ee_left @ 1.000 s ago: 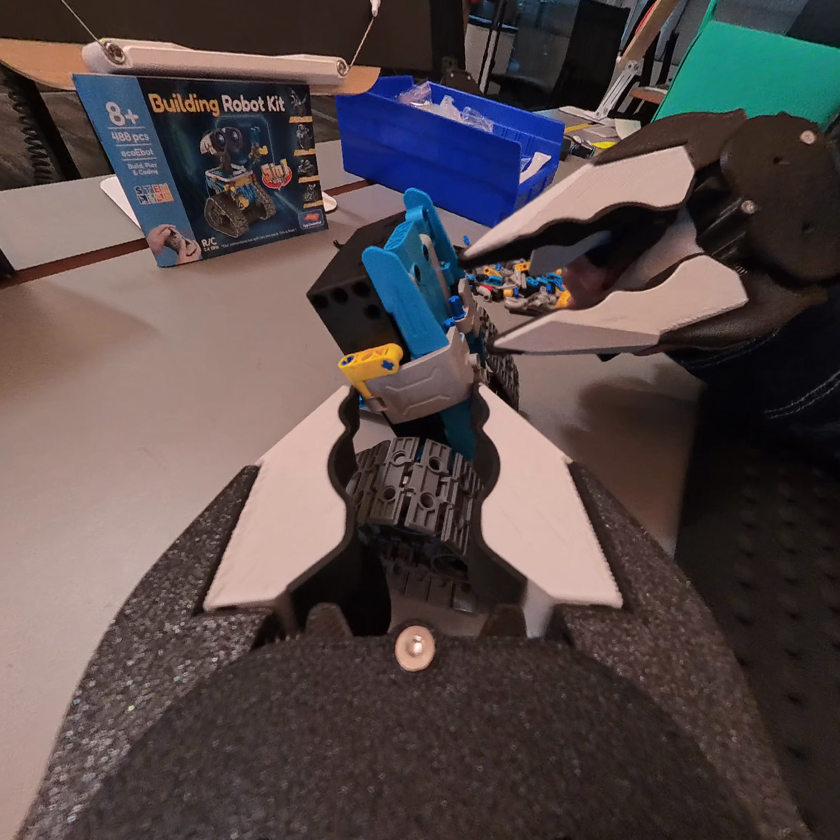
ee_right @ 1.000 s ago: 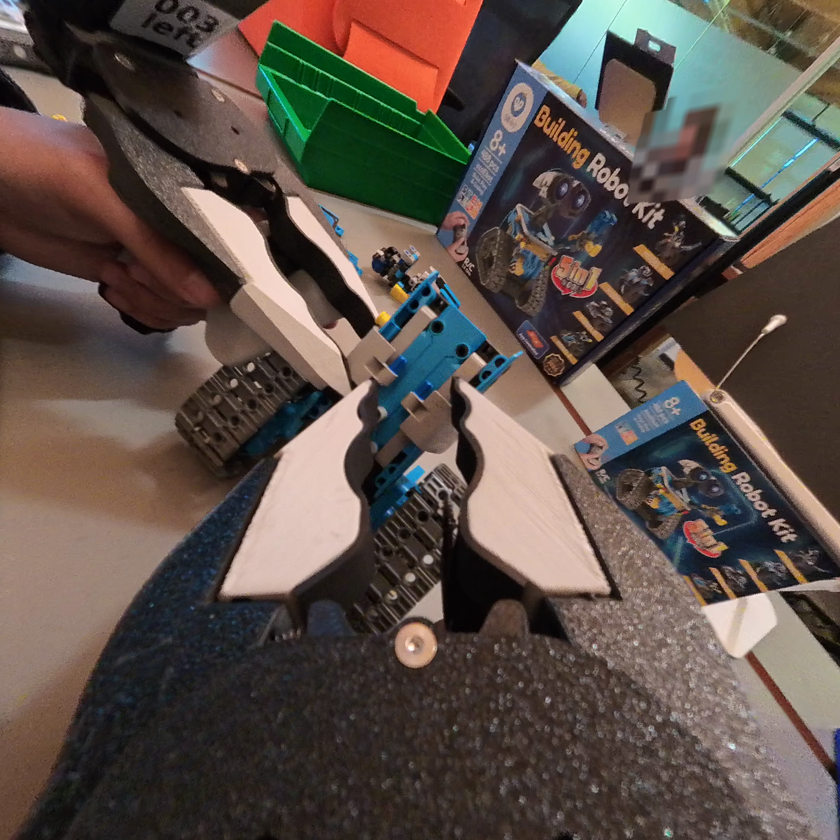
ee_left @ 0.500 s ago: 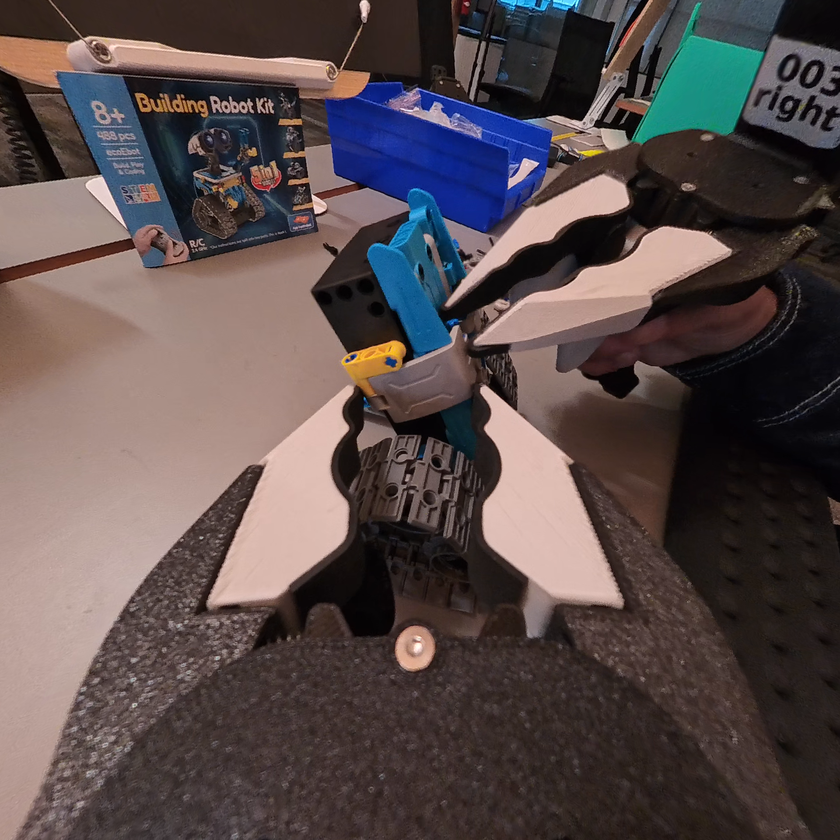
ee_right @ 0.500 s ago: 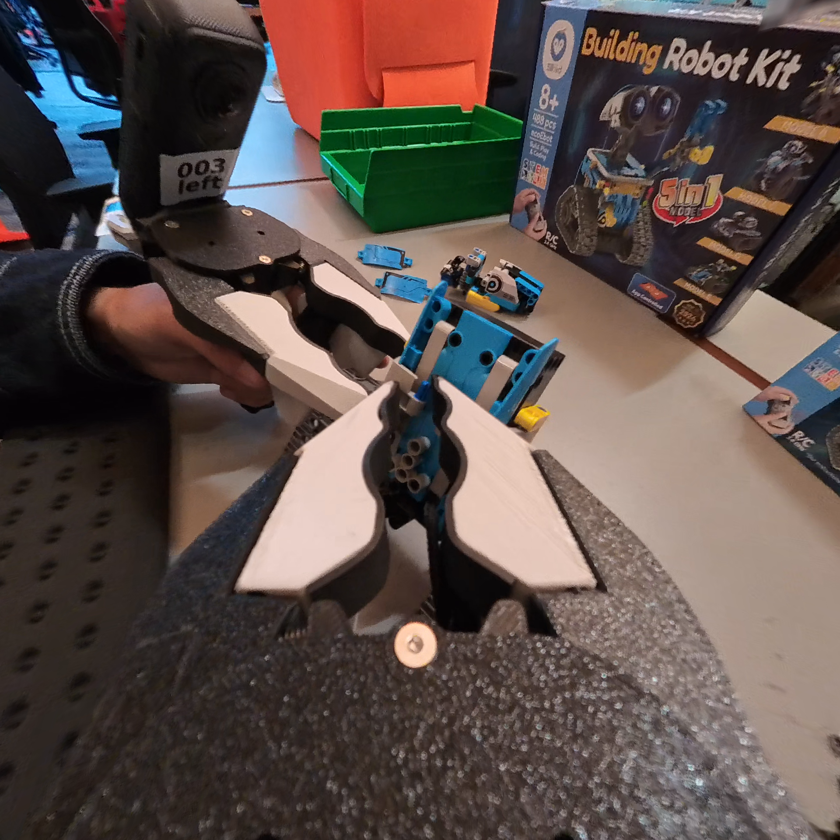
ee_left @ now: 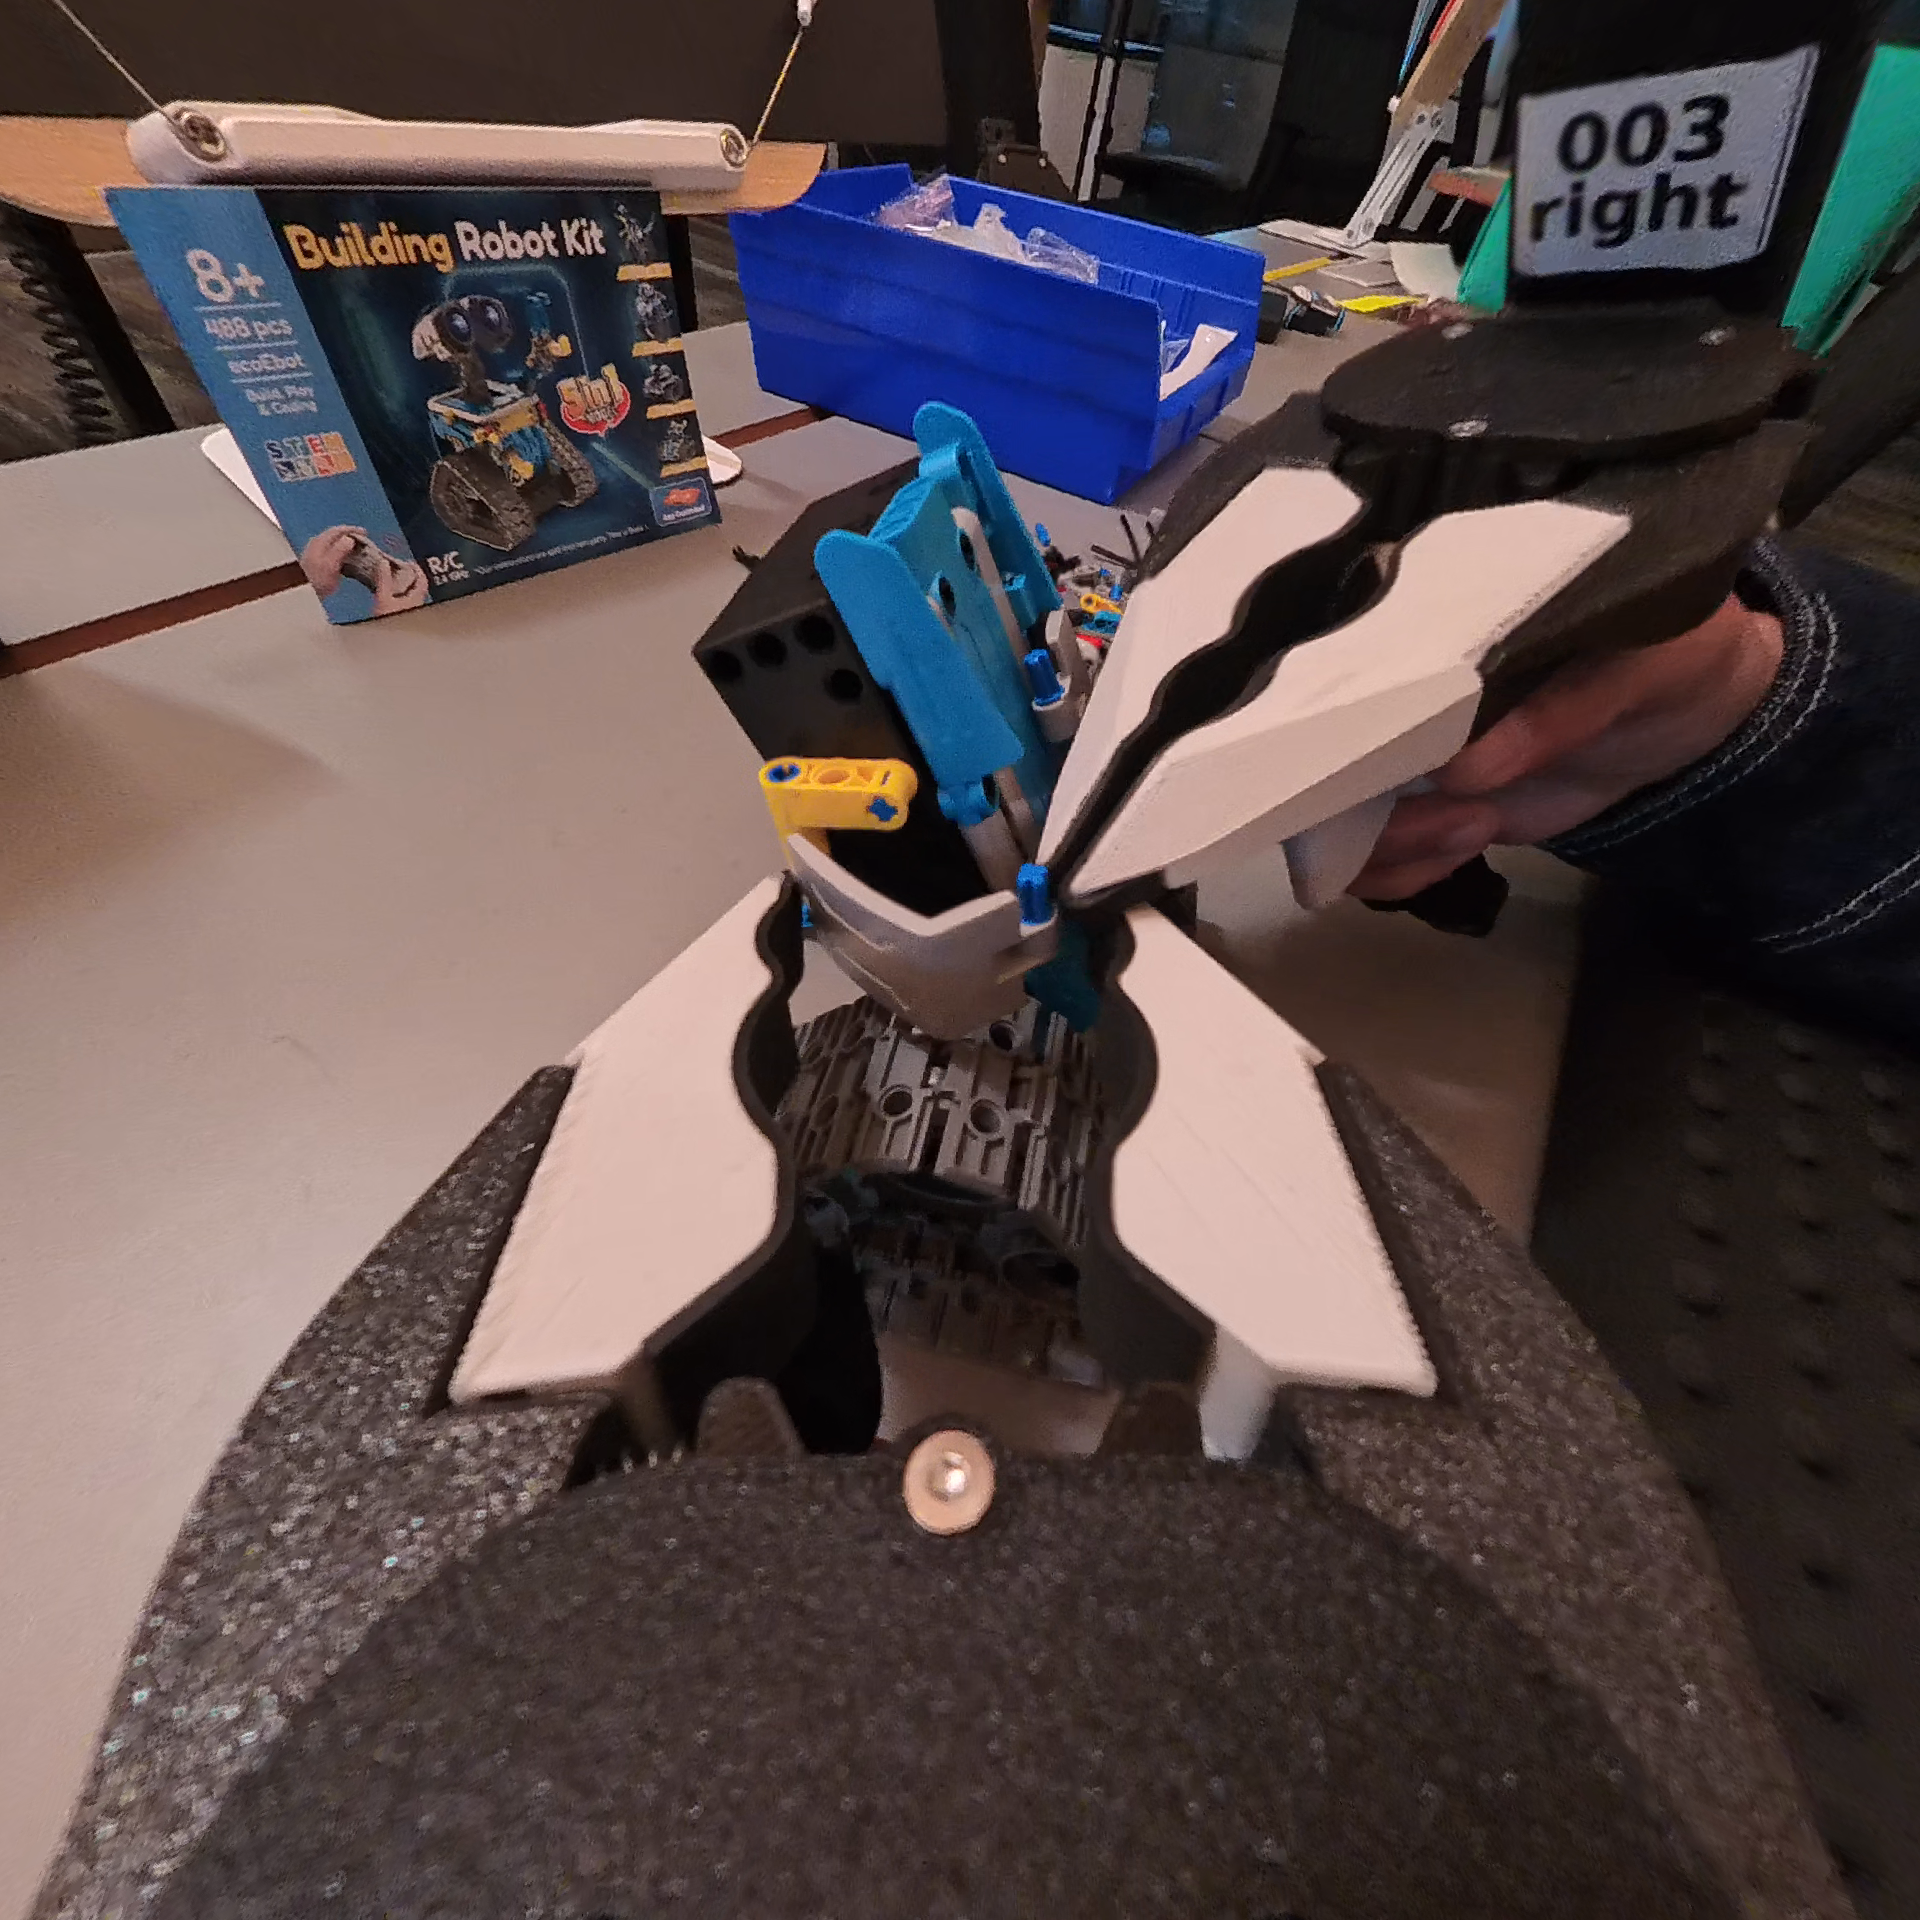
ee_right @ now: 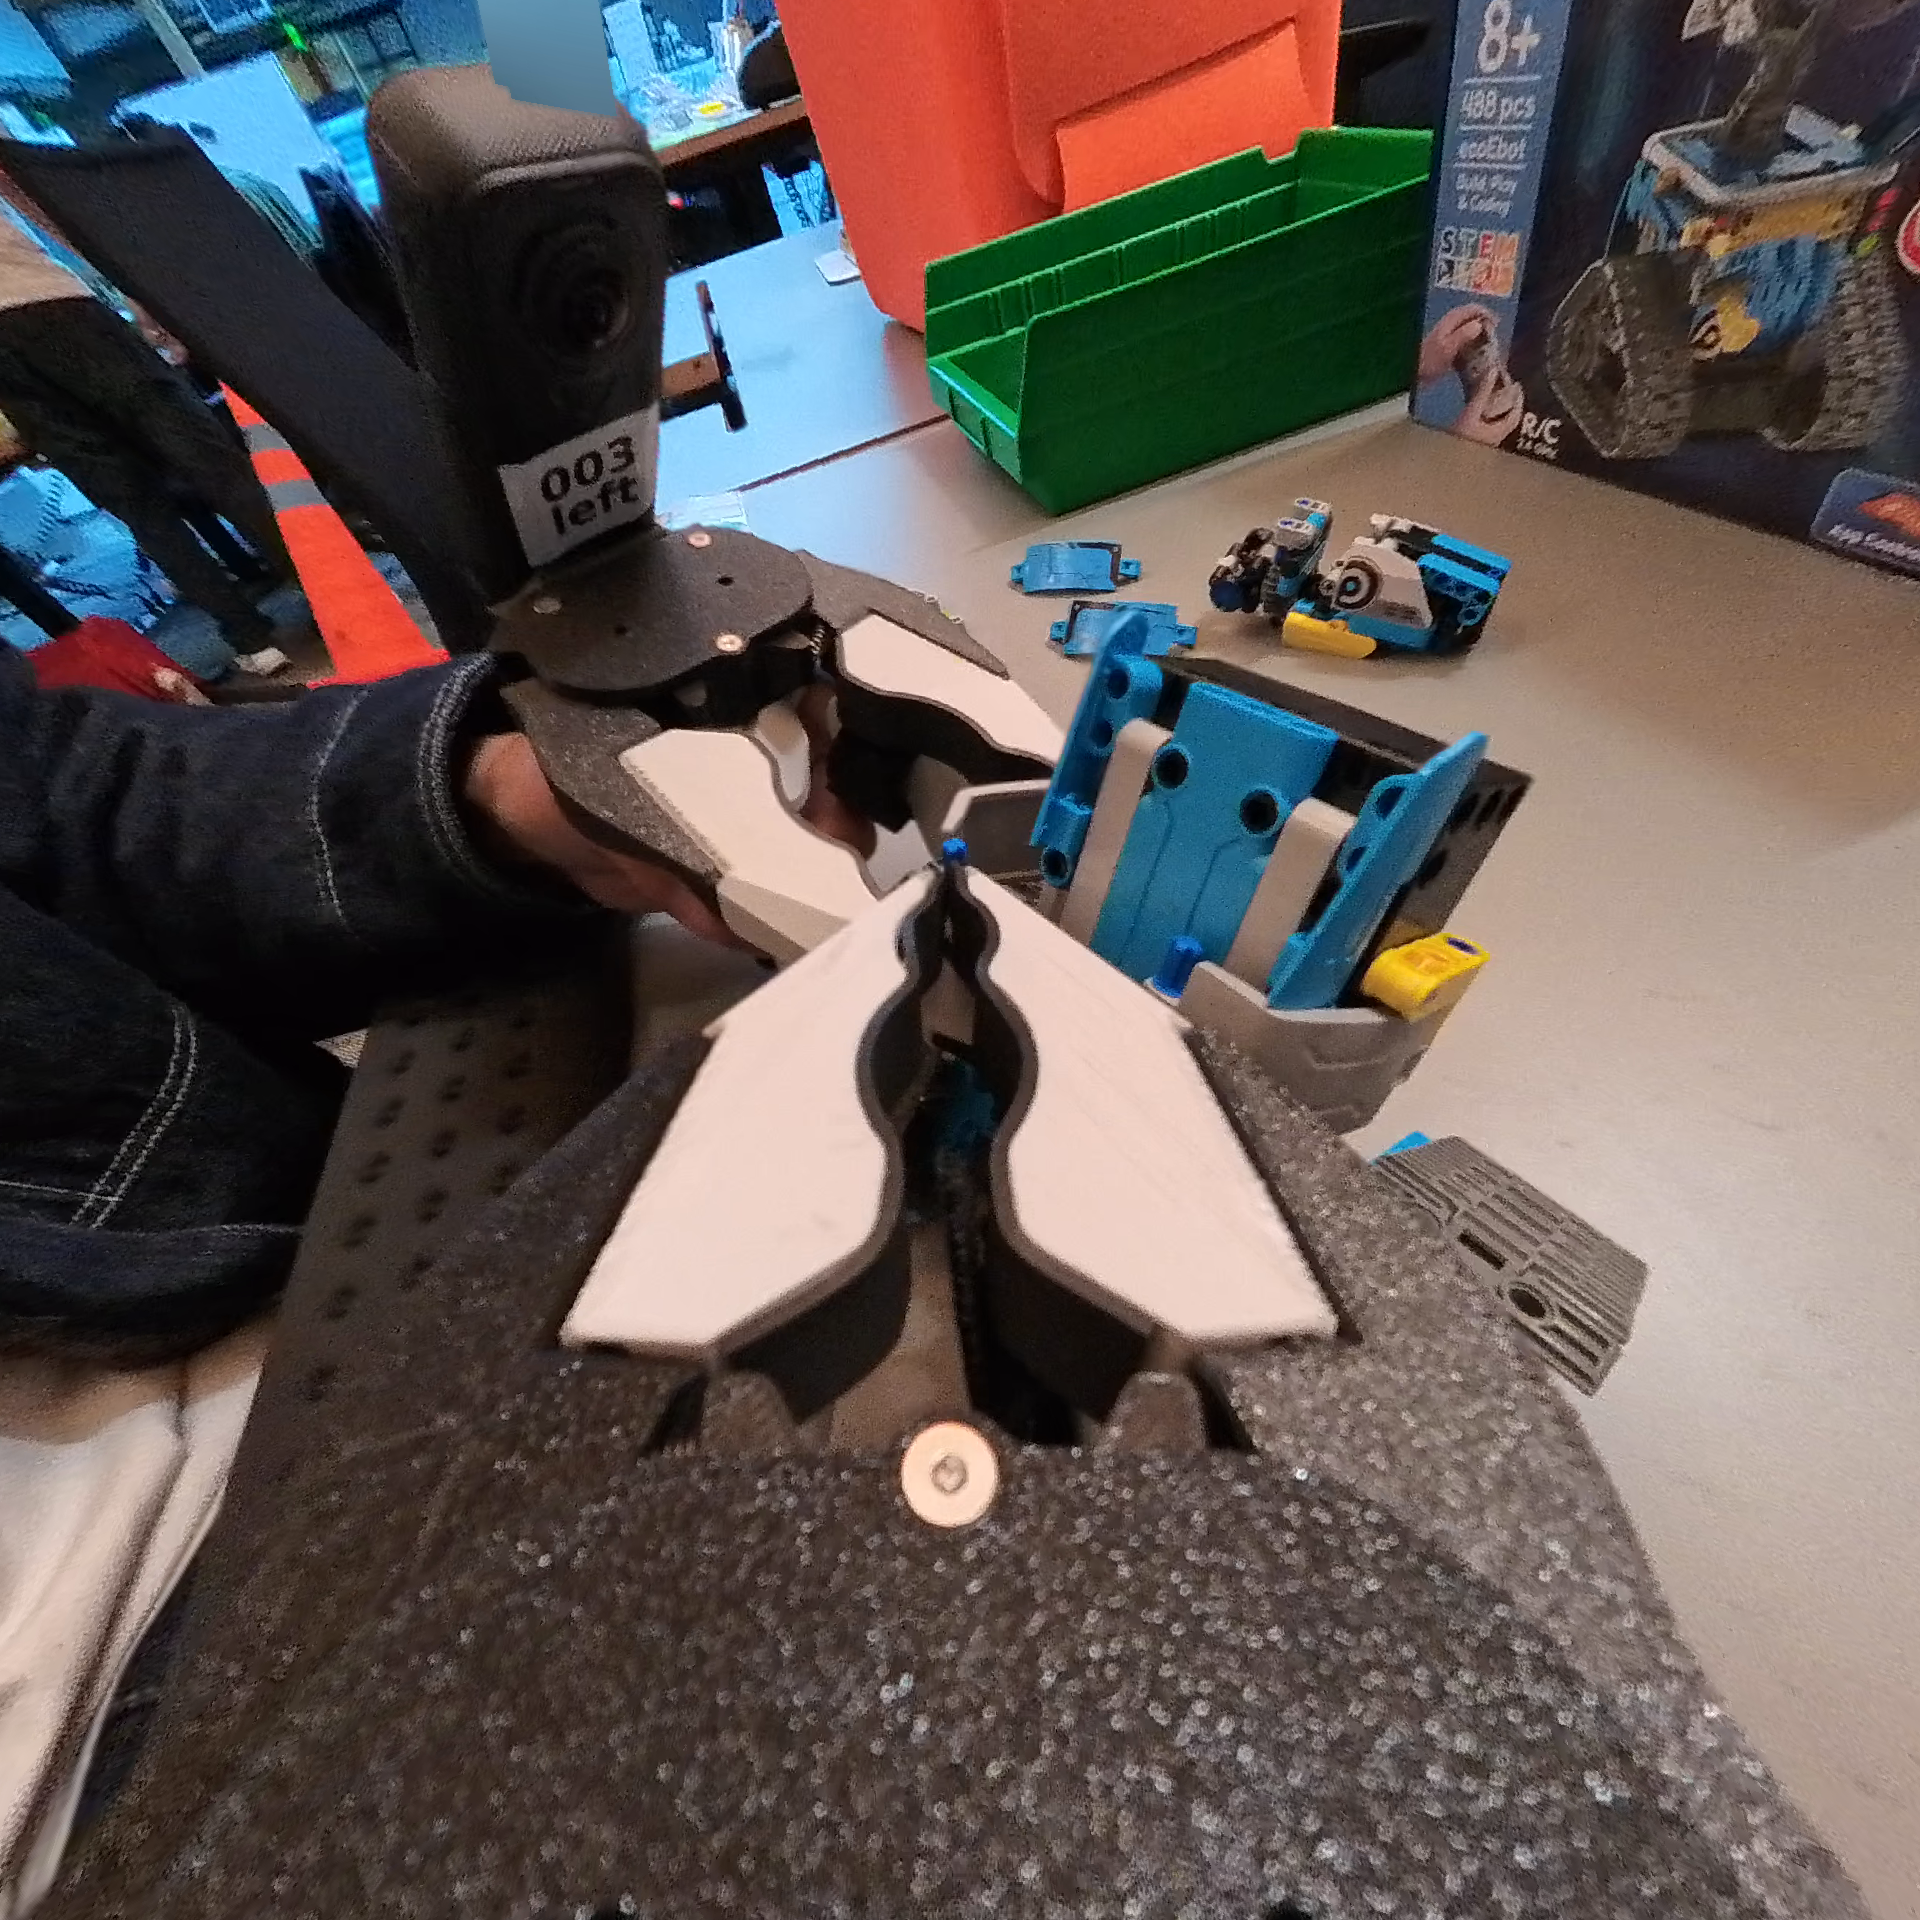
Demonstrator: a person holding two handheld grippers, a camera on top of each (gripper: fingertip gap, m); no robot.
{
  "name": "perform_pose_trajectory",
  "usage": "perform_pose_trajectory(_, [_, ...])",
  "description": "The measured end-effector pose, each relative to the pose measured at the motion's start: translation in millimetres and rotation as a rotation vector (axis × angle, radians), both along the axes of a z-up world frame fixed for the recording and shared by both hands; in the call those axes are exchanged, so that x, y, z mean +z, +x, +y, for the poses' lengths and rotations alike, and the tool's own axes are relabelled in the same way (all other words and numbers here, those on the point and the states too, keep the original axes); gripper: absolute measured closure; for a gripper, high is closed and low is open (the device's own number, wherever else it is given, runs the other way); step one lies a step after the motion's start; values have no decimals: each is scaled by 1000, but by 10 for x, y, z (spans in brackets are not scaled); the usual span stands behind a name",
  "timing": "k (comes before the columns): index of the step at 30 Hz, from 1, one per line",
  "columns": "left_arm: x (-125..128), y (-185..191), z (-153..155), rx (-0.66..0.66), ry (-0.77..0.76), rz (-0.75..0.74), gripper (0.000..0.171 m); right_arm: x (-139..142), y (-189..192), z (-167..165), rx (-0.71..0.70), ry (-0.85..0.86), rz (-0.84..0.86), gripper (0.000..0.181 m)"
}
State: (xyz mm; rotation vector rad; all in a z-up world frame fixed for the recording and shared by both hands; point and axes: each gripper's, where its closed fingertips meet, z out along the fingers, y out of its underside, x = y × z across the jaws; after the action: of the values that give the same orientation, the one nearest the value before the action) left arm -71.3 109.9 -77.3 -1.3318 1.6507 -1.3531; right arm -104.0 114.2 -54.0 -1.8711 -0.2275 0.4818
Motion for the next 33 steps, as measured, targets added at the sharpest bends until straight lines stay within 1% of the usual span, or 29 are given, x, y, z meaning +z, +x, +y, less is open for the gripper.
perform_pose_trajectory(2, [17, -38, 16, 5, -27, -5, 117, 9, 9, -20, 0, 3, -2, 180])
perform_pose_trajectory(5, [51, -86, 69, 13, -69, -16, 126, 98, 74, -79, -4, 47, -6, 178])
perform_pose_trajectory(8, [74, -121, 126, 14, -148, -12, 127, 244, 253, -109, -60, 116, 19, 178])
perform_pose_trajectory(9, [84, -131, 138, 11, -176, -10, 128, 308, 356, -106, -114, 151, 9, 175])
perform_pose_trajectory(12, [114, -149, 162, 0, -256, -6, 129, 542, 612, -148, -283, 299, -96, 155])
perform_pose_trajectory(13, [118, -153, 172, 0, -275, -6, 129, 581, 637, -160, -318, 324, -140, 143])
perform_pose_trajectory(14, [124, -156, 182, 0, -291, -6, 129, 556, 608, -142, -321, 310, -182, 136])
perform_pose_trajectory(15, [132, -158, 186, -4, -309, -5, 129, 469, 566, -90, -320, 264, -217, 128])
perform_pose_trajectory(16, [134, -161, 179, -15, -329, -1, 129, 326, 516, -21, -312, 192, -254, 118])
perform_pose_trajectory(17, [134, -170, 159, -33, -353, 7, 129, 172, 466, 44, -307, 122, -298, 113])
perform_pose_trajectory(18, [132, -184, 128, -59, -378, 17, 129, 47, 439, 98, -318, 71, -341, 111])
perform_pose_trajectory(19, [131, -200, 106, -81, -401, 26, 129, -5, 437, 136, -344, 51, -366, 112])
perform_pose_trajectory(20, [136, -212, 105, -90, -414, 28, 129, -5, 448, 148, -363, 49, -379, 112])
perform_pose_trajectory(22, [136, -226, 116, -103, -417, 31, 129, -10, 449, 142, -345, 30, -349, 114])
perform_pose_trajectory(24, [141, -242, 141, -109, -395, 27, 131, -9, 470, 132, -325, 29, -327, 115])
perform_pose_trajectory(26, [143, -260, 246, -80, -344, 9, 143, -7, 541, 110, -333, 33, -332, 115])
perform_pose_trajectory(28, [101, -257, 382, -34, -268, 7, 151, 6, 564, 79, -315, 39, -289, 117])
perform_pose_trajectory(29, [77, -246, 425, -12, -214, 6, 153, 23, 580, 64, -315, 44, -265, 123])
perform_pose_trajectory(31, [56, -213, 494, 47, -59, -18, 156, 36, 583, 38, -298, 47, -223, 131])
perform_pose_trajectory(33, [62, -183, 554, 102, 109, -58, 158, 38, 567, 23, -281, 49, -204, 135])
